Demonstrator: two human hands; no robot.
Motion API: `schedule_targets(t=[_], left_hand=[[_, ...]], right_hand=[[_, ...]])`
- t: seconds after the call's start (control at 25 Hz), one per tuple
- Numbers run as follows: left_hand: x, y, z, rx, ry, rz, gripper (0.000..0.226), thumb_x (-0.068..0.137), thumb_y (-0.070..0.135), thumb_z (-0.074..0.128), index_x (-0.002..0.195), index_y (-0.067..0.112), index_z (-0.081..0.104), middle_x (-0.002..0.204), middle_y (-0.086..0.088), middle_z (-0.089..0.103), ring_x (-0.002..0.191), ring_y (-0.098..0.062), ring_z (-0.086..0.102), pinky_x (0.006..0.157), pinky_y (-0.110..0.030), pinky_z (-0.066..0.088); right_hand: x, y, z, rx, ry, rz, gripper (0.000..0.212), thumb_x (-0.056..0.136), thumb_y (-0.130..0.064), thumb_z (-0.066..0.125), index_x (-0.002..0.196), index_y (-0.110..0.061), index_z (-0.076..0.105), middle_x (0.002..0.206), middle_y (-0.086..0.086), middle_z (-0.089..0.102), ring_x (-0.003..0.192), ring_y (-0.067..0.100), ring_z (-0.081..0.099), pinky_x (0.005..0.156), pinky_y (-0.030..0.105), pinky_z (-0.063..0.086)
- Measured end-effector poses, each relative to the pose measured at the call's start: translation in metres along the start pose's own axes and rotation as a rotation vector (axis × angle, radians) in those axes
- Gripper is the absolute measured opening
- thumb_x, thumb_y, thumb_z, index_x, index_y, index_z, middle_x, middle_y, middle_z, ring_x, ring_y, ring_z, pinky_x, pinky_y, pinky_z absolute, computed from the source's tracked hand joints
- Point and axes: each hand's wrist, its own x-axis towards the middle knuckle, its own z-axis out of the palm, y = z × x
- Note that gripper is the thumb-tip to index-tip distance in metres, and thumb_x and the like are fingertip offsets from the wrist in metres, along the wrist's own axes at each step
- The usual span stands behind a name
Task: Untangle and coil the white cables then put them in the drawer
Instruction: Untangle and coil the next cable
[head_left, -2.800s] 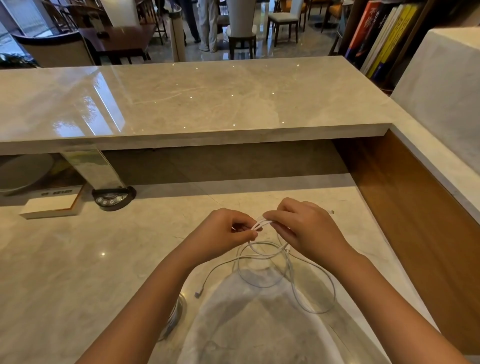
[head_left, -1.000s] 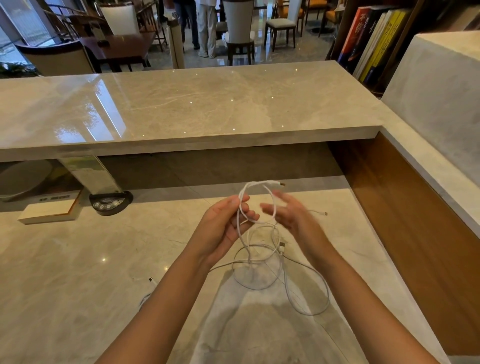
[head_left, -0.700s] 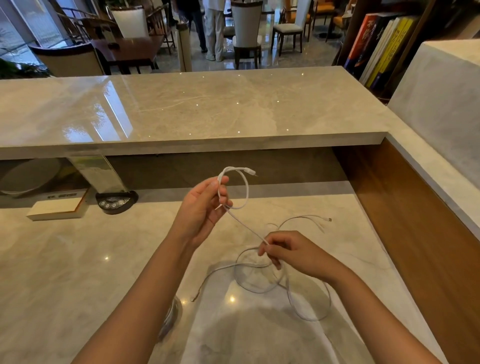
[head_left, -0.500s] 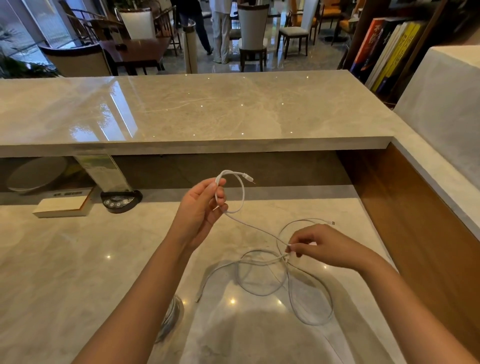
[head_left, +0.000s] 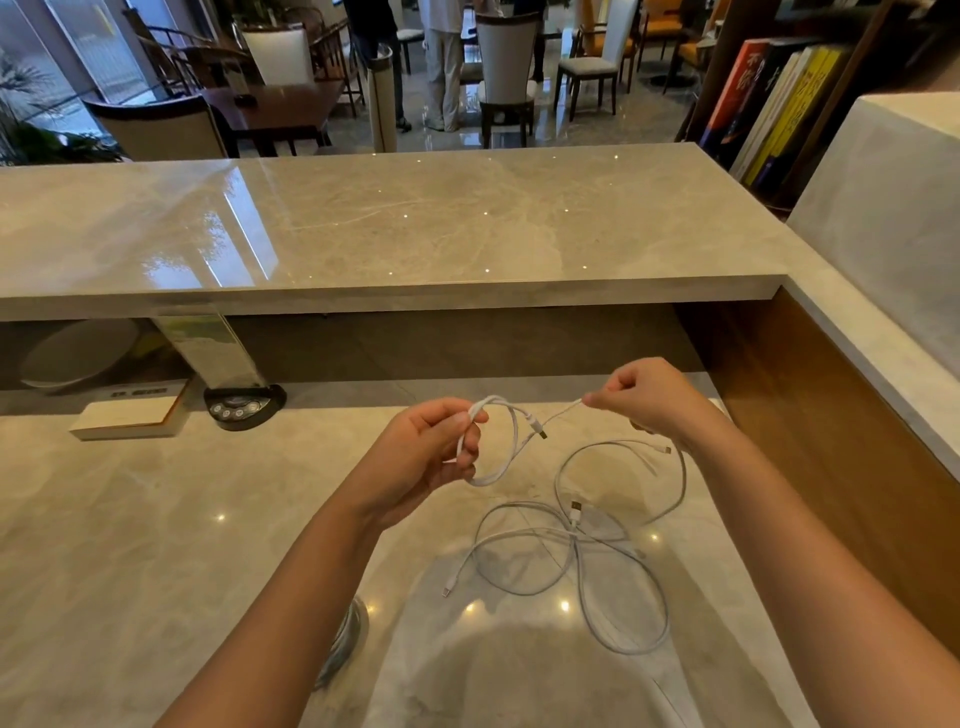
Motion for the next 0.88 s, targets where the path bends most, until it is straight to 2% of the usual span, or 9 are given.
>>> schedule_targets(t=[0.16,0.24,0.32,0.4,0.52,0.6,0.72,0.88], left_hand=[[0.000,-0.013,0.002,0.070,0.115,-0.039,0.023,0.095,0.005,0.043,0.087,0.007,0.064,0.063,0.001,0.060,0.054,-0.009,0.052,0.058,-0.022,0.051],[0.001,-0.018,0.003,0.060,0.195,-0.037,0.021,0.094,0.007,0.044,0.088,0.007,0.065,0.066,0.000,0.062,0.059,-0.011,0.055,0.060,-0.023,0.053],[0.002,-0.020,0.005,0.020,0.255,-0.039,0.020,0.095,0.009,0.045,0.090,0.008,0.065,0.071,-0.002,0.063,0.063,-0.012,0.059,0.064,-0.024,0.055],[0.002,-0.021,0.009,-0.030,0.253,-0.047,0.019,0.095,0.010,0.046,0.093,0.007,0.065,0.076,-0.004,0.067,0.069,-0.012,0.064,0.072,-0.027,0.057],[0.003,-0.022,0.014,-0.151,0.195,-0.060,0.019,0.094,0.009,0.046,0.102,0.005,0.063,0.086,-0.007,0.073,0.081,-0.017,0.070,0.078,-0.029,0.057],[0.002,-0.022,0.015,-0.243,0.177,-0.069,0.020,0.094,0.008,0.045,0.103,0.005,0.062,0.091,-0.009,0.074,0.085,-0.020,0.071,0.078,-0.029,0.057],[0.001,-0.021,0.015,-0.311,0.170,-0.070,0.020,0.094,0.008,0.044,0.101,0.005,0.063,0.090,-0.009,0.075,0.083,-0.018,0.072,0.076,-0.028,0.058],[0.002,-0.020,0.012,-0.343,0.219,-0.044,0.019,0.094,0.007,0.044,0.097,0.005,0.063,0.076,-0.006,0.073,0.072,-0.014,0.071,0.067,-0.024,0.059]], right_hand=[[-0.009,-0.022,0.008,0.150,0.133,-0.047,0.019,0.087,-0.017,0.060,0.075,-0.004,0.066,0.058,0.004,0.049,0.051,0.013,0.042,0.050,0.025,0.037],[-0.027,-0.033,0.014,0.347,0.066,-0.091,0.020,0.090,-0.010,0.051,0.082,-0.010,0.069,0.060,0.001,0.053,0.051,0.012,0.044,0.047,0.022,0.037],[-0.050,-0.039,0.027,0.419,-0.020,-0.167,0.023,0.091,-0.006,0.047,0.094,-0.014,0.068,0.066,-0.002,0.059,0.050,0.009,0.048,0.047,0.019,0.040],[-0.067,-0.040,0.047,0.352,-0.005,-0.271,0.024,0.089,-0.006,0.052,0.103,-0.018,0.068,0.073,-0.006,0.063,0.050,0.006,0.053,0.048,0.016,0.042],[-0.078,-0.031,0.076,0.192,0.174,-0.466,0.020,0.084,-0.009,0.063,0.096,-0.023,0.072,0.085,-0.007,0.064,0.061,0.002,0.056,0.055,0.010,0.044],[-0.078,-0.024,0.091,0.070,0.270,-0.510,0.013,0.083,-0.014,0.066,0.093,-0.022,0.070,0.087,-0.005,0.063,0.070,0.001,0.055,0.059,0.008,0.043],[-0.078,-0.019,0.105,0.000,0.359,-0.481,0.010,0.085,-0.020,0.065,0.094,-0.019,0.067,0.089,-0.001,0.062,0.070,0.005,0.053,0.060,0.005,0.039],[-0.078,-0.016,0.117,-0.076,0.408,-0.596,0.009,0.083,-0.014,0.067,0.092,-0.015,0.066,0.084,0.000,0.059,0.063,0.004,0.051,0.053,0.007,0.039]])
